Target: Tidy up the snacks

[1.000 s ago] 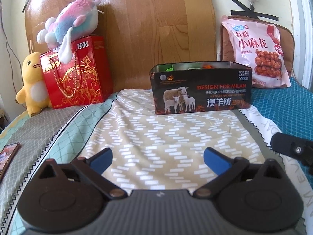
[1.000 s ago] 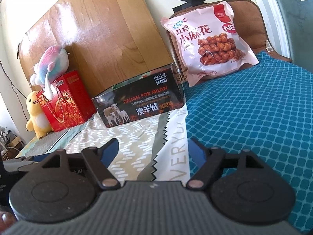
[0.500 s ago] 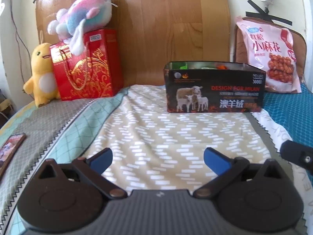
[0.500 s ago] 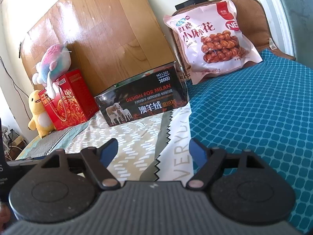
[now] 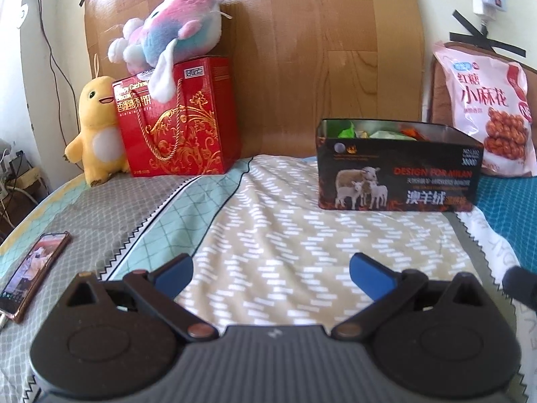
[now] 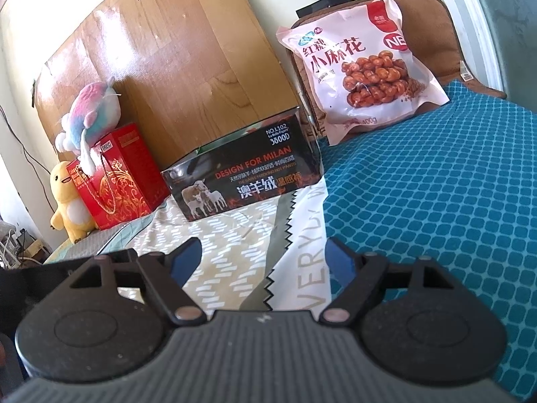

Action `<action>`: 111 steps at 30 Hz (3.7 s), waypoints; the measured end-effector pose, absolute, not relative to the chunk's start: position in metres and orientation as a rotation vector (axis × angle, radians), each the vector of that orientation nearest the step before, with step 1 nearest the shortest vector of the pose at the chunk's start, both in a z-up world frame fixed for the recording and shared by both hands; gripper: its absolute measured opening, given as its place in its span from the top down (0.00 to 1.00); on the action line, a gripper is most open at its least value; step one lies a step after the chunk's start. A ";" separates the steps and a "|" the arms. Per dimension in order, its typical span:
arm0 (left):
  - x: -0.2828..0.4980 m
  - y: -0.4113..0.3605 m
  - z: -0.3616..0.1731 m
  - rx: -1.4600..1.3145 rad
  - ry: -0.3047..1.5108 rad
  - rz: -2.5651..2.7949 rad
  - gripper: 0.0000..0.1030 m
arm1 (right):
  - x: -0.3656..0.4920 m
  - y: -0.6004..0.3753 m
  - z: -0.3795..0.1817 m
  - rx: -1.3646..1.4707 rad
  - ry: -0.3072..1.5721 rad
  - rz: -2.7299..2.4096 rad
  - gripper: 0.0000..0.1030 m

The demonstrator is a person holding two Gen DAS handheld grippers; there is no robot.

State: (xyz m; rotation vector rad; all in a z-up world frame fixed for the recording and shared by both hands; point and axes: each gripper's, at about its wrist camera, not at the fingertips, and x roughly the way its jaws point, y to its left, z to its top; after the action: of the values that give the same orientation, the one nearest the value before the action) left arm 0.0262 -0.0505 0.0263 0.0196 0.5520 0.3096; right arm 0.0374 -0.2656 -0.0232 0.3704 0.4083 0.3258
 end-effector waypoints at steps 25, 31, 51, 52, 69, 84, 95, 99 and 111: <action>0.013 -0.047 0.046 -0.032 0.581 0.275 0.00 | 0.036 -0.269 -0.022 0.393 0.392 0.316 0.16; 0.012 -0.049 0.048 -0.008 0.593 0.271 0.00 | 0.035 -0.269 -0.022 0.393 0.391 0.314 0.15; 0.004 -0.054 0.048 0.019 0.569 0.248 0.00 | 0.034 -0.270 -0.020 0.399 0.380 0.312 0.14; 0.003 -0.054 0.048 0.019 0.570 0.247 0.00 | 0.034 -0.270 -0.020 0.399 0.380 0.313 0.14; 0.003 -0.057 0.042 0.059 0.589 0.295 0.00 | 0.030 -0.271 -0.019 0.410 0.358 0.311 0.12; 0.007 -0.057 0.036 0.076 0.608 0.303 0.00 | 0.030 -0.271 -0.019 0.412 0.354 0.311 0.12; 0.006 -0.058 0.036 0.102 0.597 0.312 0.00 | 0.030 -0.271 -0.019 0.412 0.354 0.311 0.11; 0.005 -0.059 0.037 0.121 0.585 0.320 0.00 | 0.030 -0.271 -0.019 0.412 0.354 0.311 0.11; 0.003 -0.060 0.040 0.156 0.553 0.341 0.00 | 0.029 -0.271 -0.019 0.413 0.354 0.312 0.11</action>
State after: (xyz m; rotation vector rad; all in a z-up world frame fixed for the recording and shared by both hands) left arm 0.0033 -0.0603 0.0396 0.1561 0.5527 0.3414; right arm 0.0295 -0.2713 -0.0191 0.4128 0.3535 0.3117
